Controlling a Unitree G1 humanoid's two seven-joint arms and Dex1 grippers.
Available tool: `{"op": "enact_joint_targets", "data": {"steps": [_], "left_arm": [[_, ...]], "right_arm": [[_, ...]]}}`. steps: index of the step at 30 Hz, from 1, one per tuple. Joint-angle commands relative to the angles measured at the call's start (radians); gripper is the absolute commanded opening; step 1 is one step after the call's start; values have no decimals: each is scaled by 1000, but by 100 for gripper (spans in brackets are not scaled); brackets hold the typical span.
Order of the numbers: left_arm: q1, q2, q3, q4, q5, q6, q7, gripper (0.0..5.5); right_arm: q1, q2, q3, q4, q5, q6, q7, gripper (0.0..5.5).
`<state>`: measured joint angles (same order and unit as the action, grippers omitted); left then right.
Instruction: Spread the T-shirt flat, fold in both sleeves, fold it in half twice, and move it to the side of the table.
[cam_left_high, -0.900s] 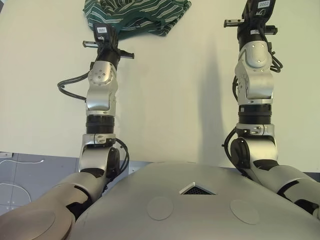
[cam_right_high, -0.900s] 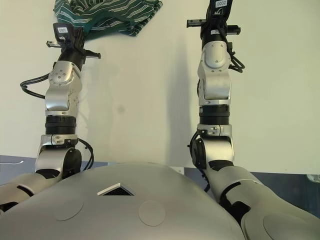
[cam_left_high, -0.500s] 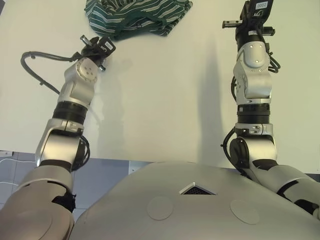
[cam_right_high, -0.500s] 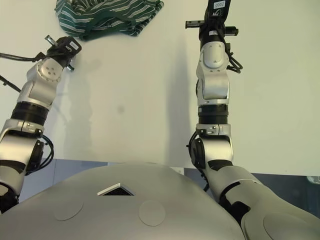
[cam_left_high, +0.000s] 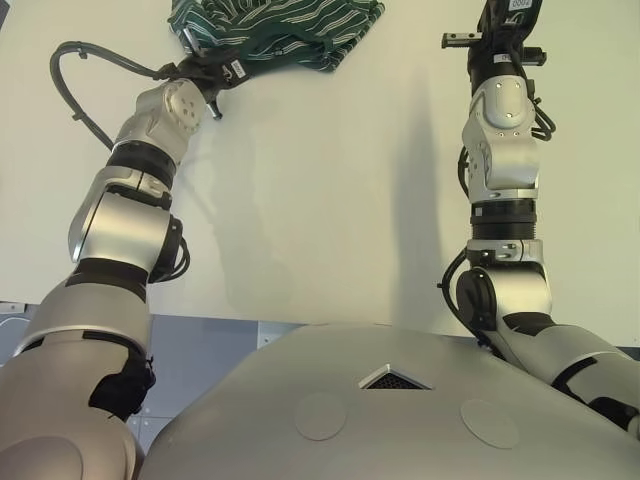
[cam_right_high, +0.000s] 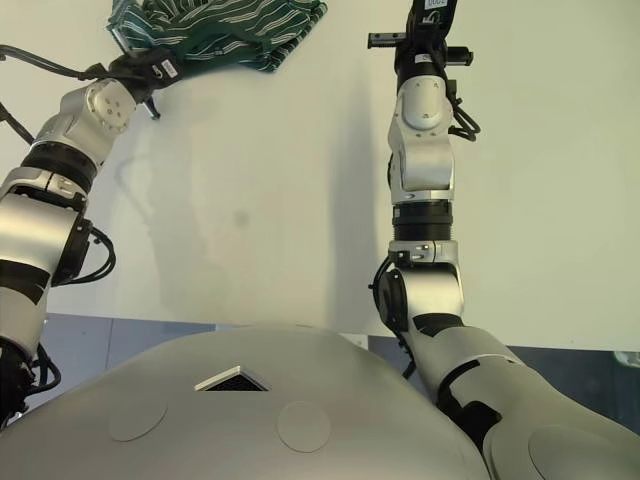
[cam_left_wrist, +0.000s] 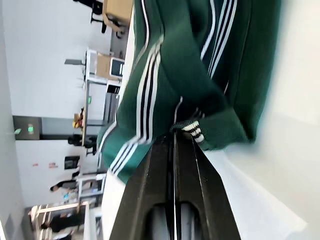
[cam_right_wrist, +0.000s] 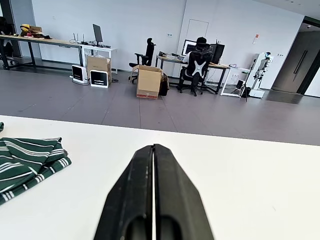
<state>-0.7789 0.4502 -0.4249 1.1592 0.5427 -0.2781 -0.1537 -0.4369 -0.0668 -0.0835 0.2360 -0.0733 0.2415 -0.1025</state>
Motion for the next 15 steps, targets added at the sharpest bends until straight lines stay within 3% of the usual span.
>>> {"op": "enact_joint_targets", "data": {"steps": [1,5,7,11,15], "left_arm": [[190,56,12,-166,-91,-51,-249,2],[594,265,87,-897,-376,201,-629,2],[728,380,149,-1143,-446,336,-714,2],[902,534,270,-1435,-521,567,-804,0],[991,582,368,-1544,-556,695,-817,0]], "right_arm": [[-28,-18,-5,-2,9,1,12,0],[-67,-151,51,4,20,-12,245,0],[-76,-268,162,36,12,-90,528,0],[-107,-409,269,53,42,-224,915,62],[-153,-472,360,209,-30,-410,1064,138]]}}
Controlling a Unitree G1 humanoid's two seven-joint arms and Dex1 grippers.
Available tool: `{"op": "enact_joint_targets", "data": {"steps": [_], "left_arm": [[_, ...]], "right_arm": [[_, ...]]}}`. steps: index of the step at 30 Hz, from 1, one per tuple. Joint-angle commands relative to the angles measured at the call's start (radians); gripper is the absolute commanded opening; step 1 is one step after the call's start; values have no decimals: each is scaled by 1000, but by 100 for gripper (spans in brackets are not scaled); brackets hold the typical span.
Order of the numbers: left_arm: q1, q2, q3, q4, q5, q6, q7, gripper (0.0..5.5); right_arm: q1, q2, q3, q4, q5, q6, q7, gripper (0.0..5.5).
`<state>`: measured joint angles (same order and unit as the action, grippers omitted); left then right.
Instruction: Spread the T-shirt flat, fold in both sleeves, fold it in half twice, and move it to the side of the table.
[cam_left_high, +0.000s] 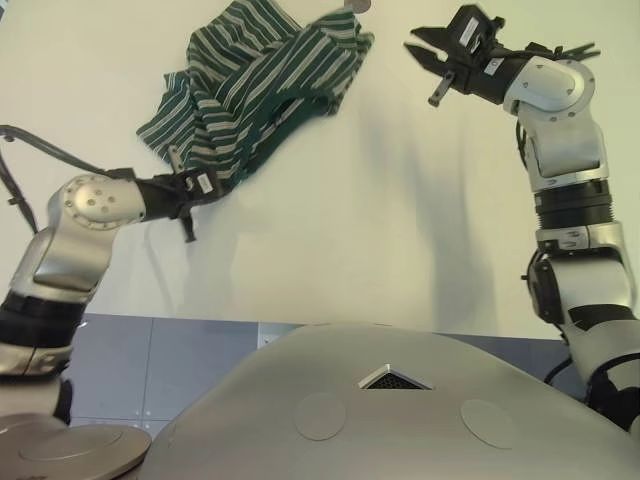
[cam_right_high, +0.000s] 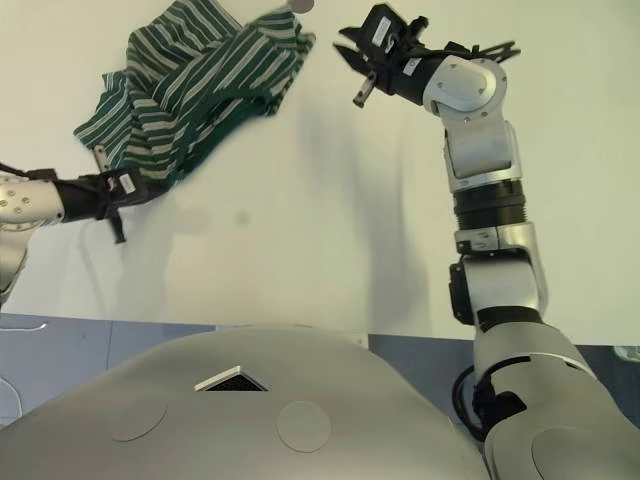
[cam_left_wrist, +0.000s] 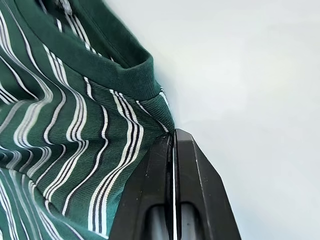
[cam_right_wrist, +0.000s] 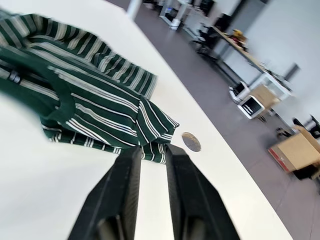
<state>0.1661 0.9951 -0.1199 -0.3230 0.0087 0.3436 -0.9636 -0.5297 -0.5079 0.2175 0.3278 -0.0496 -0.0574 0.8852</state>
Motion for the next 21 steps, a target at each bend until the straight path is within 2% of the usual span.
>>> {"op": "enact_joint_targets", "data": {"steps": [1,3,6,11,21], "left_arm": [[57,39,79,-77,-27,91,-7,0],[31,34,77,-71,-21,91,-7,0],[-33,14,45,-51,-7,77,-6,0],[-104,-11,17,-39,5,74,4,0],[-130,-37,5,-115,-5,123,15,0]], "right_arm": [[-80,-23,75,164,-66,-146,87,157],[-88,-11,98,214,-91,-196,83,196],[-58,26,147,148,-88,-190,129,196],[-87,126,235,179,-201,-149,47,196],[-137,264,317,180,-352,39,-60,196]]}}
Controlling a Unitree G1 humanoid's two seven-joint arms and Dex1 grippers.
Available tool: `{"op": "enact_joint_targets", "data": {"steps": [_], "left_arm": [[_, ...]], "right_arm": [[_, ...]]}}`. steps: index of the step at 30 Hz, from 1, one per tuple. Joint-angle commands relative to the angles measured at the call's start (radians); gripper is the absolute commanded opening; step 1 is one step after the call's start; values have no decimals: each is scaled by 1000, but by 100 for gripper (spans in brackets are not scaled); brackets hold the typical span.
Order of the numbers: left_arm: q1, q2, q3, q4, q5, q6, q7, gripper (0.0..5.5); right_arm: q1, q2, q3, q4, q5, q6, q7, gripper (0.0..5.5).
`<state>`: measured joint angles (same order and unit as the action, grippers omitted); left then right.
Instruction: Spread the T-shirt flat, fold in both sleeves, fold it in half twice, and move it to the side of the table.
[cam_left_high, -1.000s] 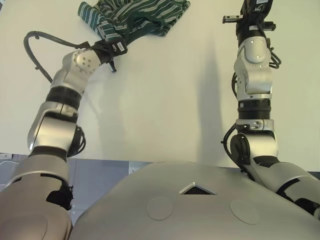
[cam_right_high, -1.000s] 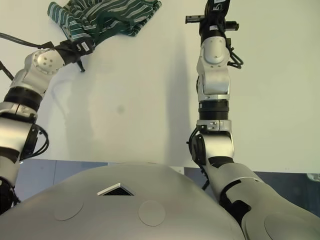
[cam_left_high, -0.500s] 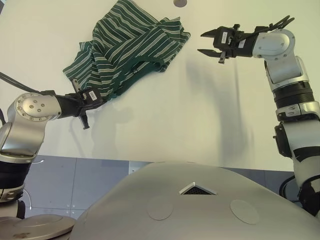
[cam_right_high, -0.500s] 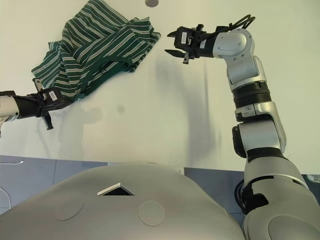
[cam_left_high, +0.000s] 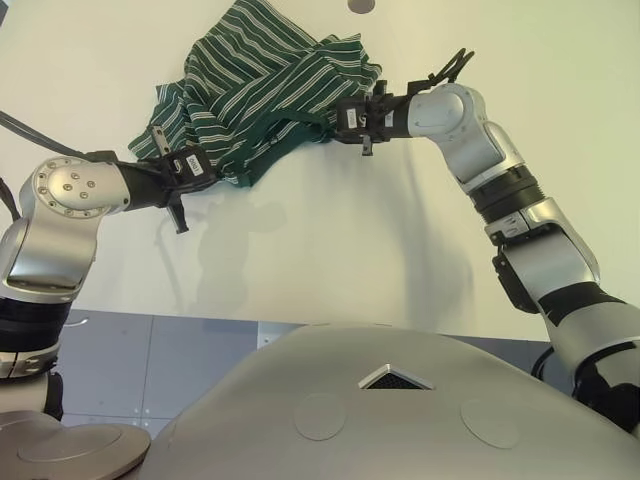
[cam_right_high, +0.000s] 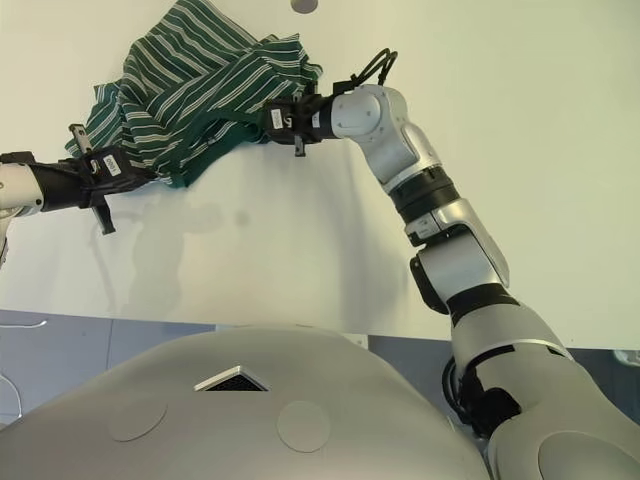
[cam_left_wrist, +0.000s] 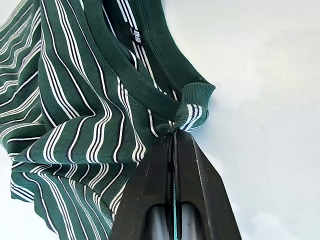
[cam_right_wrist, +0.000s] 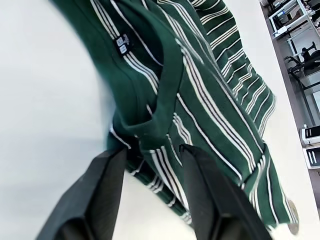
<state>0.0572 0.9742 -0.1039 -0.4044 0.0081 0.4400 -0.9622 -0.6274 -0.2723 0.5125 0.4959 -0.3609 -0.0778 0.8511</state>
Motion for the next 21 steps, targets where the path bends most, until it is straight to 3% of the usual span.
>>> {"op": "enact_joint_targets", "data": {"steps": [1,9,12,16,21], "left_arm": [[-25,-22,-15,-40,-3,32,15,0],[-40,-35,-18,-11,8,15,29,0],[-116,-80,23,64,19,-13,107,0],[-381,-162,79,322,47,-71,268,0],[-894,-309,63,868,75,-253,397,0]], "right_arm": [[-45,33,28,25,-56,70,-39,175],[-78,67,-23,50,-43,91,-102,4],[-75,67,-114,-44,61,188,-52,1],[-175,14,-299,-50,208,309,-58,1],[-512,-40,-482,296,293,205,-223,1]]}}
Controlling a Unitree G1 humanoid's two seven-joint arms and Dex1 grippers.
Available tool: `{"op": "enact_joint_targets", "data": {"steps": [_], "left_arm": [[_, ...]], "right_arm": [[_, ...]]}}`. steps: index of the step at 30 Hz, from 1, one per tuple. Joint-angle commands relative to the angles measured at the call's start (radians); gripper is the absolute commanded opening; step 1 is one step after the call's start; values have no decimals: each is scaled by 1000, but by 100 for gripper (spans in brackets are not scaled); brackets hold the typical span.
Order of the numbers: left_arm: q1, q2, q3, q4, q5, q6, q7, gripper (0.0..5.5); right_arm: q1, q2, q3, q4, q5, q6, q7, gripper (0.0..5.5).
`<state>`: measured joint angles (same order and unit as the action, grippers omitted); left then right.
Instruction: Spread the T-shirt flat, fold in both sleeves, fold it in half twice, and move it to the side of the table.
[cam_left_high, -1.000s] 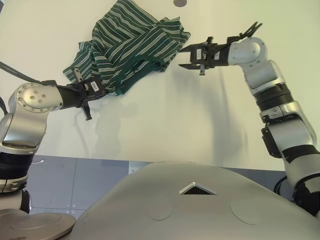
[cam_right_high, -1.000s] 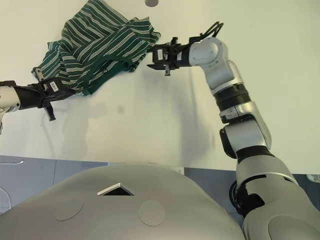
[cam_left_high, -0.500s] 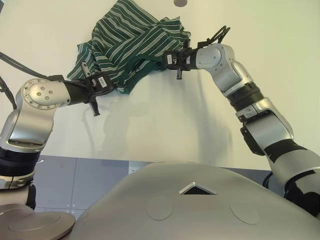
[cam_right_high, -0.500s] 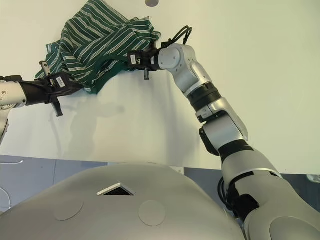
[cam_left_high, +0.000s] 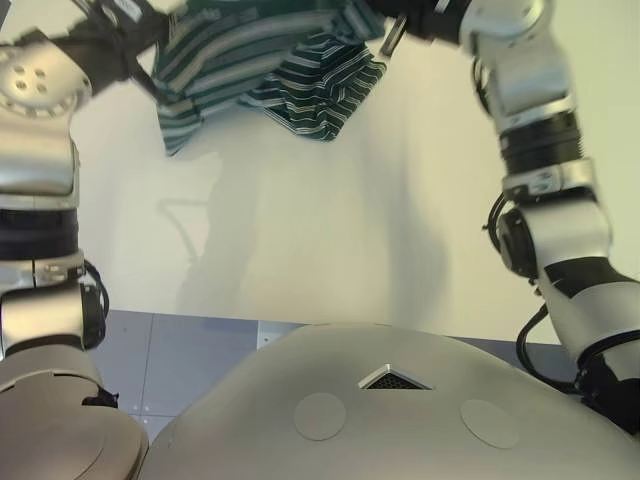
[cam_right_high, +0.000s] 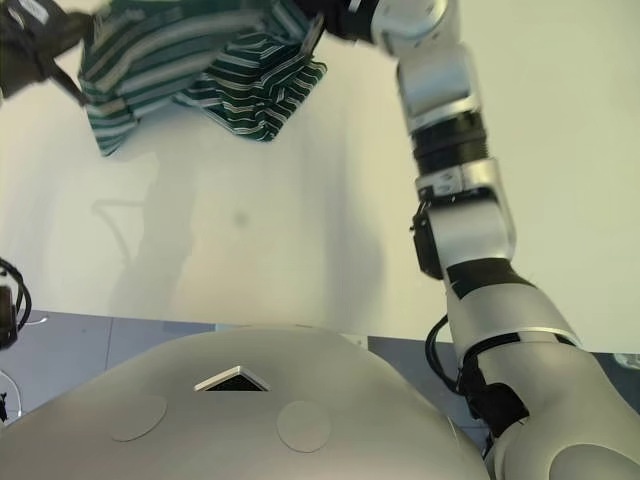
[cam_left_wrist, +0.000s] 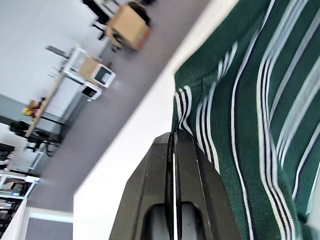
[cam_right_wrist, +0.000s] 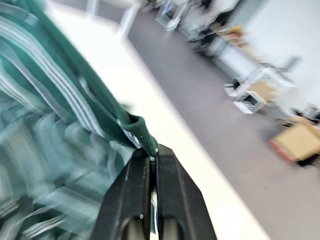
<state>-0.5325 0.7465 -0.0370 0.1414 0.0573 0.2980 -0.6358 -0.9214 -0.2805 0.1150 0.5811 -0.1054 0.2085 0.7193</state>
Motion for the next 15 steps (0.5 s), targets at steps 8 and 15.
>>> {"op": "enact_joint_targets", "data": {"steps": [8,15], "left_arm": [[-982,-222,-82,1123,183,-398,299,0],[-1128,-210,-60,1218,224,-376,368,0]], "right_arm": [[-654,-77,-91,709,-48,-294,-306,1],[-740,-115,-38,773,-169,-337,-382,1]]}}
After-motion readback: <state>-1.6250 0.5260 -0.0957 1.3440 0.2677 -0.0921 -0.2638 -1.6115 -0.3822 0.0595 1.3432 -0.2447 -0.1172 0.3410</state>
